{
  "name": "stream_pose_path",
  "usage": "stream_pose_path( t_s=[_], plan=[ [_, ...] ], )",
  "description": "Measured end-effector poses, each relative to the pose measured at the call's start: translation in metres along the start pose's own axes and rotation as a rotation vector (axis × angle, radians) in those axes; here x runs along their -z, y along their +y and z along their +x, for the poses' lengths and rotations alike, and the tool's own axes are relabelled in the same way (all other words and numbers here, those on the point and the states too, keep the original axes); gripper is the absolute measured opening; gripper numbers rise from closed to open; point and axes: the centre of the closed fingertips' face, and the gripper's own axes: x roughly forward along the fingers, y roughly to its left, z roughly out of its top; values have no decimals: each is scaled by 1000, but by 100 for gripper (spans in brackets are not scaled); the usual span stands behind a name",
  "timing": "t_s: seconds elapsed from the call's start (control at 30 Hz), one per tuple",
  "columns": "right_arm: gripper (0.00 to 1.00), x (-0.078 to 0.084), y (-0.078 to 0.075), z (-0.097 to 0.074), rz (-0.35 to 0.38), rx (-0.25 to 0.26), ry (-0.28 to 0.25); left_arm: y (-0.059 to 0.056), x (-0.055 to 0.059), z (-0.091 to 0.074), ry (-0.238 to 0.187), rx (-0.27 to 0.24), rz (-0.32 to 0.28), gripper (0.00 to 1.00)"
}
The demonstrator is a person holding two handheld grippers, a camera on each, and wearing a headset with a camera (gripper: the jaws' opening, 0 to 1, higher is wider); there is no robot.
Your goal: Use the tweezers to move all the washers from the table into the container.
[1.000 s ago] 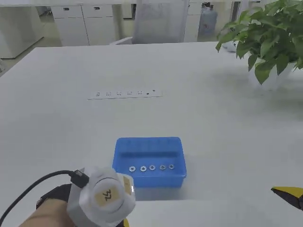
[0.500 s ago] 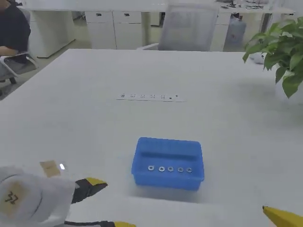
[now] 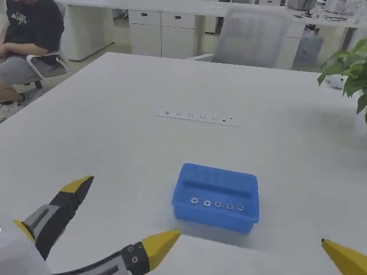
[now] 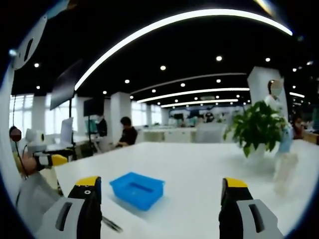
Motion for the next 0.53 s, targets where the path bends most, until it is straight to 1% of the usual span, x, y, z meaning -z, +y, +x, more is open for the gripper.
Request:
stream_pose_path(
  t_s=[0.03, 0.07, 0.1, 0.17, 0.23, 0.33, 0.4, 0.53],
  plan=[
    [99, 1, -1, 0, -1, 1, 1, 1, 1, 0, -3, -8, -13, 99],
    [99, 2, -1, 0, 2, 0, 6, 4, 4, 1, 0, -20, -46, 99],
    [99, 3, -1, 0, 2, -1, 10, 4, 7, 2, 8, -12, -50, 99],
    [99, 5, -1, 1, 1, 2, 21, 10, 10, 3, 30, -26, -18, 99],
    [99, 6, -1, 1, -9, 7, 22, 8, 11, 3, 29, -19, -19, 99],
    [99, 7, -2, 1, -20, 14, 22, 5, 14, 4, 44, -15, 2, 99],
    [99, 8, -4, 0, -24, 25, 25, 4, 15, 5, 50, -12, 4, 99],
    [99, 6, -9, -2, -37, 47, 11, 3, 15, 5, 54, -17, 12, 99]
  ],
)
